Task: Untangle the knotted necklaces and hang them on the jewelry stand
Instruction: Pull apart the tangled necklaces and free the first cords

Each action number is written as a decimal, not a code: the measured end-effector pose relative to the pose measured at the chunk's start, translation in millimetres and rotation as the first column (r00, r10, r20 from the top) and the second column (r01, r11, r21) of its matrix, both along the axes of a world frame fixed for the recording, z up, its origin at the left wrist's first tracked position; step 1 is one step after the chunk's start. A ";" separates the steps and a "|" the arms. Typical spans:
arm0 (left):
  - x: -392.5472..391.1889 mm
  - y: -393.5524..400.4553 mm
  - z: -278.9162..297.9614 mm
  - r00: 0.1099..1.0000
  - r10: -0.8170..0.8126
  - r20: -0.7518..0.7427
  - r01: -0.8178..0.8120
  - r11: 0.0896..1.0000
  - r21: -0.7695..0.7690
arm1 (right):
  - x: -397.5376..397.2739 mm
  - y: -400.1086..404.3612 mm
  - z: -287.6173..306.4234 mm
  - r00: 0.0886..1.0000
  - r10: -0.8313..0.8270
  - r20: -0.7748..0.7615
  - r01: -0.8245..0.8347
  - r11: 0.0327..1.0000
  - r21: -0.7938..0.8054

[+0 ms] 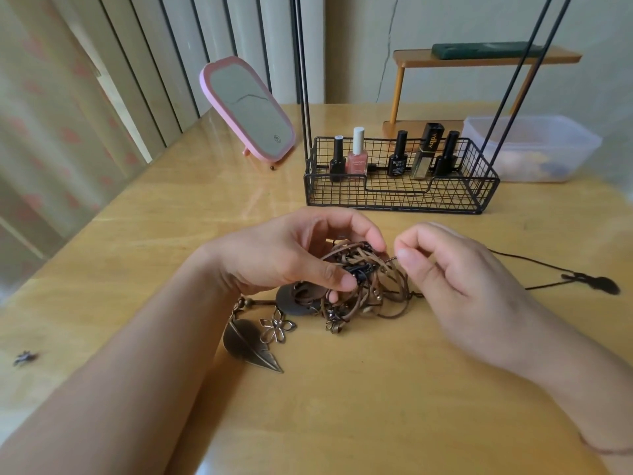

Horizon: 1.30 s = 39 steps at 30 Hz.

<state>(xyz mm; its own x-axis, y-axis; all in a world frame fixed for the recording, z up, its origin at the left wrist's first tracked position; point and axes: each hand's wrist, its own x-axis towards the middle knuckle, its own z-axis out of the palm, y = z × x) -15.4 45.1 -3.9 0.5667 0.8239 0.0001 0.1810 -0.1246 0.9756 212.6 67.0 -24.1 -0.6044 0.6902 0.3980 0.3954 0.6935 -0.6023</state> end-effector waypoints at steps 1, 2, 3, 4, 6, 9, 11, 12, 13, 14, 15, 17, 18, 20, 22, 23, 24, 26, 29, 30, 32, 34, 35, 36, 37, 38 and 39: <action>0.1 0.2 -0.4 1.000 0.011 0.006 -0.011 1.000 -0.008 | -0.1 -0.2 1.1 1.000 0.002 -0.008 -0.002 1.000 0.009; 0.0 0.2 -0.9 1.000 0.022 0.009 -0.022 1.000 -0.014 | -0.4 -0.4 2.1 1.000 0.002 -0.016 -0.002 1.000 0.010; 0.1 0.3 -1.6 0.999 0.030 0.012 -0.030 0.999 -0.019 | -0.7 -0.3 2.3 1.000 0.004 -0.022 -0.004 1.000 0.005; 0.4 0.0 -1.7 0.999 0.035 0.013 -0.035 0.999 -0.025 | -1.0 -0.6 2.6 1.000 0.007 -0.028 -0.007 1.000 -0.009; 1.6 -0.5 -1.6 0.999 0.046 0.015 -0.046 0.998 -0.037 | -1.1 -1.0 2.8 0.999 0.012 -0.043 -0.015 0.998 -0.057; 4.1 -1.0 -0.5 0.997 0.063 0.033 -0.061 0.996 -0.060 | -0.6 -1.4 2.6 0.997 0.033 -0.071 -0.040 0.994 -0.103; 5.1 -0.7 -1.3 0.997 0.063 0.044 -0.060 0.996 -0.064 | -0.4 -0.3 2.0 0.995 0.032 -0.097 -0.045 0.991 -0.126; 5.3 -0.6 -2.1 0.996 0.070 0.049 -0.067 0.996 -0.066 | -0.3 0.4 2.0 0.994 0.025 -0.110 -0.041 0.990 -0.138; 5.6 -0.1 -3.1 0.995 0.079 0.056 -0.075 0.995 -0.069 | 0.0 1.1 1.7 0.992 0.019 -0.121 -0.038 0.988 -0.152; 5.7 0.0 -3.9 0.994 0.086 0.067 -0.081 0.994 -0.073 | 0.4 1.9 1.7 0.991 0.016 -0.129 -0.038 0.984 -0.171; 5.8 0.6 -4.7 0.992 0.092 0.081 -0.086 0.993 -0.079 | 0.8 2.7 1.7 0.991 0.017 -0.136 -0.043 0.980 -0.195; 5.5 2.1 -5.6 0.987 0.110 0.118 -0.100 0.991 -0.087 | 1.1 3.9 2.2 0.989 0.035 -0.143 -0.068 0.969 -0.236; 5.2 3.0 -5.8 0.984 0.119 0.134 -0.108 0.991 -0.082 | 0.7 4.4 2.5 0.986 0.047 -0.160 -0.088 0.961 -0.263; 4.0 4.7 -6.1 0.980 0.135 0.148 -0.127 0.990 -0.063 | -0.2 4.5 3.0 0.966 0.054 -0.255 -0.146 0.923 -0.357; 3.5 5.2 -6.1 0.980 0.146 0.136 -0.142 0.989 -0.039 | 0.3 4.0 4.6 0.954 0.019 -0.299 -0.150 0.895 -0.421; 3.6 5.1 -6.2 0.981 0.146 0.126 -0.144 0.989 -0.028 | 1.6 4.7 4.5 0.960 -0.002 -0.279 -0.120 0.901 -0.418; 3.9 4.8 -6.4 0.982 0.148 0.115 -0.147 0.989 -0.019 | 3.6 5.4 4.4 0.969 -0.018 -0.246 -0.084 0.914 -0.398; 5.3 4.5 -6.0 0.983 0.165 0.082 -0.166 0.986 0.003 | 6.7 6.0 4.7 0.980 -0.019 -0.198 -0.055 0.930 -0.364; 9.1 4.0 -5.0 0.980 0.192 0.042 -0.194 0.980 0.036 | 5.7 2.2 8.7 0.987 -0.013 -0.158 -0.043 0.937 -0.346; 10.4 3.7 -4.2 0.979 0.199 0.036 -0.200 0.979 0.037 | 4.6 0.5 10.0 0.986 -0.018 -0.164 -0.040 0.938 -0.345; 12.3 2.9 -3.6 0.975 0.223 0.013 -0.223 0.974 0.032 | 3.1 -1.0 11.8 0.982 -0.022 -0.187 -0.040 0.945 -0.323; 14.3 2.1 -3.8 0.971 0.237 -0.033 -0.235 0.970 0.056 | 3.0 -0.4 12.6 0.979 -0.023 -0.201 -0.034 0.960 -0.279; 15.8 2.0 -4.3 0.970 0.237 -0.054 -0.232 0.969 0.086 | 3.1 -0.2 12.4 0.978 -0.028 -0.209 -0.025 0.968 -0.250; 17.6 2.0 -4.9 0.970 0.235 -0.064 -0.226 0.966 0.123 | 3.6 -0.1 11.5 0.976 -0.038 -0.215 -0.010 0.976 -0.219; 19.3 1.8 -5.4 0.970 0.233 -0.065 -0.221 0.963 0.156 | 4.2 -0.4 10.2 0.975 -0.046 -0.218 0.005 0.983 -0.186; 20.9 1.7 -5.6 0.971 0.233 -0.063 -0.218 0.959 0.182 | 4.3 -0.8 9.1 0.974 -0.053 -0.222 0.018 0.987 -0.159; 22.3 1.8 -5.4 0.970 0.233 -0.064 -0.216 0.955 0.200 | 4.3 -1.6 8.5 0.972 -0.058 -0.228 0.025 0.989 -0.143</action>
